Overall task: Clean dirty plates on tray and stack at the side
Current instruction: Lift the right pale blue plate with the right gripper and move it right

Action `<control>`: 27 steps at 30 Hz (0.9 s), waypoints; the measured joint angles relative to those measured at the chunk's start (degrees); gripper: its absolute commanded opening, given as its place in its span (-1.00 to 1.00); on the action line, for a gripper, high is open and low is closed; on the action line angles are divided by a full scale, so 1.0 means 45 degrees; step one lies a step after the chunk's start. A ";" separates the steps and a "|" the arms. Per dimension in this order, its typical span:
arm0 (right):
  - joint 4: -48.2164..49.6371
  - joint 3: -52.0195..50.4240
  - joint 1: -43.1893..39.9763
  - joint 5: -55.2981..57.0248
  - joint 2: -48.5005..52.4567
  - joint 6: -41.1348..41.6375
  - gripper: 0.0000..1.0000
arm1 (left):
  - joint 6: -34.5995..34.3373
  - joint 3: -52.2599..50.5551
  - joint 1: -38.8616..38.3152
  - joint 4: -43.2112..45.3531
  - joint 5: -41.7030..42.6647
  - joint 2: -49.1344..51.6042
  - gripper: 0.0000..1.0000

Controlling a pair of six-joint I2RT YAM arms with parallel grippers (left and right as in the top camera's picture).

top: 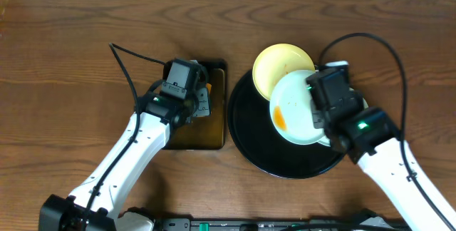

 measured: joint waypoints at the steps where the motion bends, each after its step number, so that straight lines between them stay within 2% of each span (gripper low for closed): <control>1: 0.0131 0.0000 0.0393 0.0442 0.0000 -0.0189 -0.98 | 0.0000 0.0000 0.0000 0.0000 -0.0005 0.0000 -0.85; 13: 0.1049 0.0005 0.3745 0.4177 0.0257 -0.2599 -0.98 | 0.0000 0.0000 0.0000 0.0000 0.0000 0.0000 -0.85; 27: 0.1370 0.0005 0.4590 0.6271 0.1617 -0.3521 -0.98 | 0.0000 0.0000 0.0000 0.0000 0.0000 0.0005 -0.85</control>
